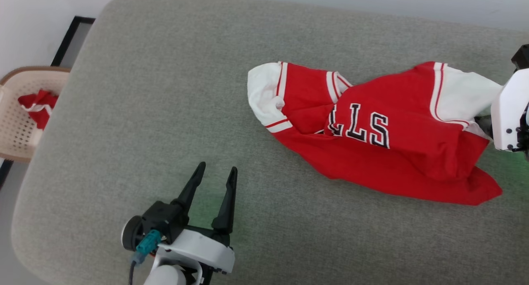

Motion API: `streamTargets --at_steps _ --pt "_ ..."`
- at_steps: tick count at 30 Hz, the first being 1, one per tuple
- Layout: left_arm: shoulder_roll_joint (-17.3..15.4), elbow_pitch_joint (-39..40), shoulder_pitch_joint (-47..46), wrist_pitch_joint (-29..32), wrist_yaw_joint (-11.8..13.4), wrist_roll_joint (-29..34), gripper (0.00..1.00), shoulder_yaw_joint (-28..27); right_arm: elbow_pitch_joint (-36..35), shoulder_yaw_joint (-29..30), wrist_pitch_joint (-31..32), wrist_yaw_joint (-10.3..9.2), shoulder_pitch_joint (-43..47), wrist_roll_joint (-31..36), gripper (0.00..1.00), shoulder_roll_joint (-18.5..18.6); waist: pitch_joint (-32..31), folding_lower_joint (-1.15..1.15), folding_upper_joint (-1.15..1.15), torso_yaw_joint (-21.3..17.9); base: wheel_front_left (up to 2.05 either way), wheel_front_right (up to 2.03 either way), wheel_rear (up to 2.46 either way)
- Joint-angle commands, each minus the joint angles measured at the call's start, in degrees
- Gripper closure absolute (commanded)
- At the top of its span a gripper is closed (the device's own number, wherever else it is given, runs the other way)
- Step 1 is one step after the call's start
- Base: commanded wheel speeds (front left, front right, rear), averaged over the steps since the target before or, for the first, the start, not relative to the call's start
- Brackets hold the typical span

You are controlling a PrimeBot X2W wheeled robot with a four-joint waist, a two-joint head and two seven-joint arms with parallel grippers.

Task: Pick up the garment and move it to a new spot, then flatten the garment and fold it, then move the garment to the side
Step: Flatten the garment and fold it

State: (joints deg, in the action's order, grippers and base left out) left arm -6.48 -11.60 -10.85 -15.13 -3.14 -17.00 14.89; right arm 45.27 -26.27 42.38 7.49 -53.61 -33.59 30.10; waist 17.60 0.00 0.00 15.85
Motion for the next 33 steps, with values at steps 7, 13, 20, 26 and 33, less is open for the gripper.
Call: streamTargets --at_steps 7,13,20,26,33 --pt "1.74 -0.91 -0.01 -0.02 -1.55 1.93 0.0 -2.03 3.33 -3.36 -4.82 0.04 0.57 -0.87 0.37 -2.73 0.07 0.0 0.0 1.07 0.0 0.0 0.0" --pt "2.27 -1.02 0.92 -0.02 -2.37 2.83 0.0 -4.15 4.53 -5.74 -9.05 0.02 1.01 -3.82 1.0 -2.42 -0.61 0.0 0.0 -0.29 0.0 0.0 0.0" --pt "2.47 -0.99 1.26 -0.02 -3.05 4.15 0.0 -6.28 4.88 -7.04 -13.36 -0.01 0.61 -7.66 1.0 -0.49 -1.89 0.0 0.0 -3.21 0.0 0.0 0.0" --pt "2.2 -0.17 1.82 -0.02 -3.42 4.89 0.0 -8.02 2.76 -9.01 -15.51 -0.01 2.7 -9.9 1.0 4.7 -2.55 0.0 0.0 -5.44 0.0 0.0 0.0" --pt "2.18 0.33 1.57 -0.02 -3.82 5.47 0.0 -8.55 -0.42 -10.55 -16.53 -0.01 2.79 -11.65 1.0 6.11 -2.13 0.0 0.0 -6.7 0.0 0.0 0.0"
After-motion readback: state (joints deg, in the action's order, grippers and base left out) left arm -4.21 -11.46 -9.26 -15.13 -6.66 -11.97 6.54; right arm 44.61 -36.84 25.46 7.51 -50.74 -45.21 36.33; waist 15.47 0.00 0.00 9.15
